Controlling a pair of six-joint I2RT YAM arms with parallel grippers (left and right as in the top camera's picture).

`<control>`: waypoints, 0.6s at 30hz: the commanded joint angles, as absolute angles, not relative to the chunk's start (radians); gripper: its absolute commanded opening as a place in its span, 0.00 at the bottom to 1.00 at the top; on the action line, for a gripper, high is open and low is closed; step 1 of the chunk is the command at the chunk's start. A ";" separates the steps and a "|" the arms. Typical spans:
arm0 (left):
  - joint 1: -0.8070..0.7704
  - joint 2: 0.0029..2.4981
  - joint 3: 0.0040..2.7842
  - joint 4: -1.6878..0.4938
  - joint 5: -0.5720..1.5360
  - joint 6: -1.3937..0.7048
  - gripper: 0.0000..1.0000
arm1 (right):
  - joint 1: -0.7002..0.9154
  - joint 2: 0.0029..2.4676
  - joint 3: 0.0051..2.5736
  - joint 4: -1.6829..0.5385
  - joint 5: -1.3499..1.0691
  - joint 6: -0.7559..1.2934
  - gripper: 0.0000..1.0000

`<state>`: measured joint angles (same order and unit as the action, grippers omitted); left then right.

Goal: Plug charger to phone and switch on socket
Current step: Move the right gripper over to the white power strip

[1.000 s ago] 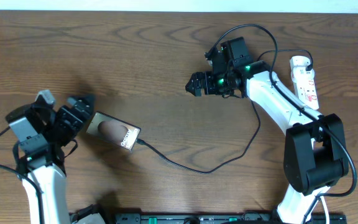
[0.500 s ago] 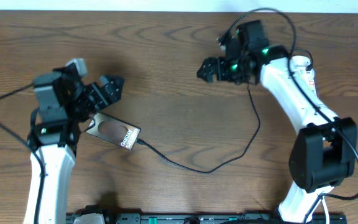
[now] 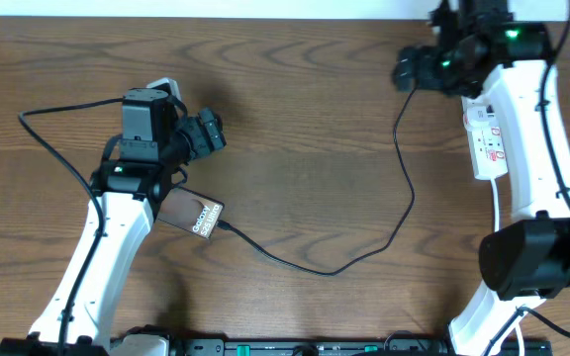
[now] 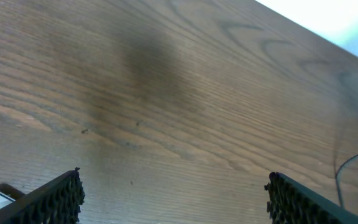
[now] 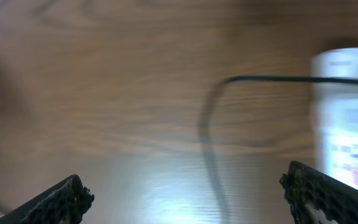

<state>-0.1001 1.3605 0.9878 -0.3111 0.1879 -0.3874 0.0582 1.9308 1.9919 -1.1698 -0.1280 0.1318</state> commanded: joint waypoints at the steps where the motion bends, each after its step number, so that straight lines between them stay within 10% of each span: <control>1: -0.104 1.374 1.015 -0.308 0.138 -0.370 0.92 | -0.017 1.919 2.022 -1.181 0.044 0.114 0.99; 18: -0.104 1.374 1.015 -0.306 0.137 -0.344 0.92 | -0.495 1.933 1.936 -1.183 -0.376 -0.214 0.99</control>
